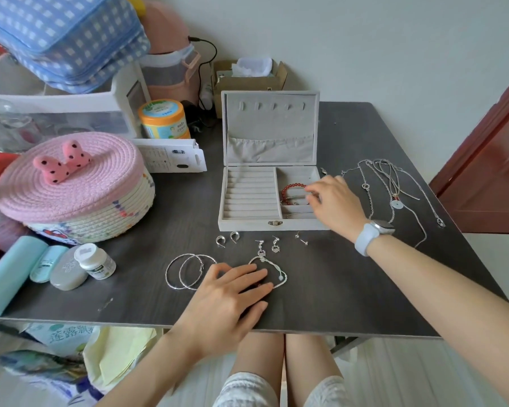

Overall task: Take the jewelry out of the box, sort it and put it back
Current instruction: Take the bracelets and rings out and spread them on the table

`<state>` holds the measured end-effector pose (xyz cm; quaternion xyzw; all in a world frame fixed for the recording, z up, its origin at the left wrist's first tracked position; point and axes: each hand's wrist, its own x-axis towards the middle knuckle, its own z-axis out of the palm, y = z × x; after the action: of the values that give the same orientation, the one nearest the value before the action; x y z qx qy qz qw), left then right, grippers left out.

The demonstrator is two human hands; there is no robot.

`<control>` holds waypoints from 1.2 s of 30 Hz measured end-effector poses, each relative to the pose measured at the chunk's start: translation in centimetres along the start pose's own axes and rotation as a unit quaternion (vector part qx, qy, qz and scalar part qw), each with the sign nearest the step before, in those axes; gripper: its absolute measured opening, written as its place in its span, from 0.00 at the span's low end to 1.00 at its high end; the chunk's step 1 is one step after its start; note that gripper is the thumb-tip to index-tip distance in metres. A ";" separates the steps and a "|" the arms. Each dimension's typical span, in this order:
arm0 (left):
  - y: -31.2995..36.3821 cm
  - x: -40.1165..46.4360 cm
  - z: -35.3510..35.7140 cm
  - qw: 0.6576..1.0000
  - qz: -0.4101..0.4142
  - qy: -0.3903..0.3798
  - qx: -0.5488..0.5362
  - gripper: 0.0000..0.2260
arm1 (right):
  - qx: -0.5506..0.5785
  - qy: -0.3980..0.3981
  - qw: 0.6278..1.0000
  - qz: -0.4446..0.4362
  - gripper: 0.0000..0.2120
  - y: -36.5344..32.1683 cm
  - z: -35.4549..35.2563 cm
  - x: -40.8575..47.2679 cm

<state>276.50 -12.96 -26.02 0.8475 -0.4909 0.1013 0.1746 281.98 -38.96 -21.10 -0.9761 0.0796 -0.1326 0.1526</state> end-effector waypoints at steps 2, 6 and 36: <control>-0.2 -0.3 -0.2 1.000 -0.009 0.007 -0.002 0.13 | -0.022 0.007 0.999 0.036 0.12 0.0 0.0 1.3; -0.3 -0.4 -0.2 0.999 -0.024 0.022 -0.011 0.12 | -0.076 -0.018 0.994 0.076 0.13 -0.3 0.3 2.9; 3.9 1.7 1.8 0.996 -0.031 0.081 -0.033 0.16 | 0.193 -0.108 0.975 -0.029 0.05 -0.6 -0.2 -10.2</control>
<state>273.96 -16.85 -26.35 0.8454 -0.4514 0.1476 0.2446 272.30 -36.49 -23.13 -0.9388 0.0074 -0.0431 0.3416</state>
